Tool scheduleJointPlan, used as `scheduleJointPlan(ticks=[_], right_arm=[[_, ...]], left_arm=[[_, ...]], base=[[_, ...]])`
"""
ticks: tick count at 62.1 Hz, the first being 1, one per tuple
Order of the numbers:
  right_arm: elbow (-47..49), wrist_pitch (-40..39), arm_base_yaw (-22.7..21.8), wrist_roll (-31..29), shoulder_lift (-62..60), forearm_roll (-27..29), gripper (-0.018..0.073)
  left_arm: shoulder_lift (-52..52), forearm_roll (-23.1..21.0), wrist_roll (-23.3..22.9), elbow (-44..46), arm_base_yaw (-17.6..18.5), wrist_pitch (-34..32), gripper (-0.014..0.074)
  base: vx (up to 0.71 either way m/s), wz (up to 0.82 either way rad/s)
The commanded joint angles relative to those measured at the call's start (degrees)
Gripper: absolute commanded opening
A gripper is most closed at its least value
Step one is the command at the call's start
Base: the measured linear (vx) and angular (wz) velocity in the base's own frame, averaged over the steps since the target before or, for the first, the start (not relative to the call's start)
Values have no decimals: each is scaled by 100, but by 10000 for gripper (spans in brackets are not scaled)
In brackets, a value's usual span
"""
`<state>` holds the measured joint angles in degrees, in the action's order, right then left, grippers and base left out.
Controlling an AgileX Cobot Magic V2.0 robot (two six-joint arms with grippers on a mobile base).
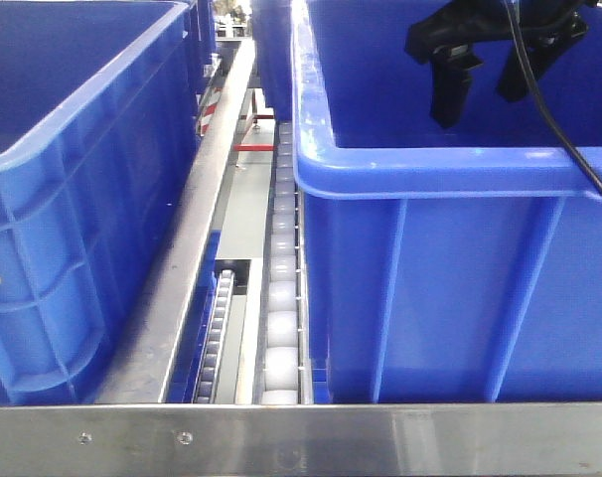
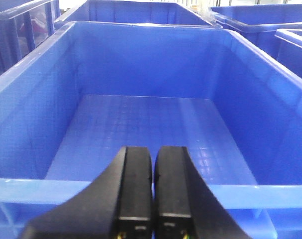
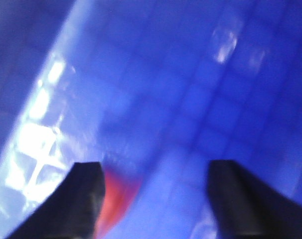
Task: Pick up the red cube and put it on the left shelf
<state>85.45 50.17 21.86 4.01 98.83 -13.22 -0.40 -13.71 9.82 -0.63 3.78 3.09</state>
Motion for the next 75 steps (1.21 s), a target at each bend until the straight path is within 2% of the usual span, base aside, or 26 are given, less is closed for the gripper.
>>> scheduleJointPlan(ticks=[1,9,15,19,29,32,43,58,75], right_arm=[[170,-155,-29,-51,-238,-183,610],[170,-180,-29,-45,-343,-183,596],[170,-187,-36,18,-553,-183,517],[164,-181,-36,44,-706,-183,417],[-125,-361,-65,62,-1271,-189,34],[-388,-532,-92,141,-1534,-189,71],[-1678,-1132,-196,217,-2411,-189,52],[-3339,-2134,-196,232,-4183,-184,52],[-4482,-2473,-196,244,-6172,-184,52]], left_arm=[[-83,-8,-1,-136,28,-488,101],[-83,-8,-1,-136,28,-488,101],[-83,-8,-1,-136,28,-488,101],[-83,-8,-1,-136,28,-488,101],[-83,-8,-1,-136,28,-488,101],[-83,-8,-1,-136,28,-488,101],[-83,-8,-1,-136,28,-488,101],[-83,-8,-1,-136,28,-488,101],[-83,-8,-1,-136,28,-488,101]], base=[[0,0],[0,0],[0,0],[0,0],[0,0],[0,0],[0,0],[0,0],[0,0]])
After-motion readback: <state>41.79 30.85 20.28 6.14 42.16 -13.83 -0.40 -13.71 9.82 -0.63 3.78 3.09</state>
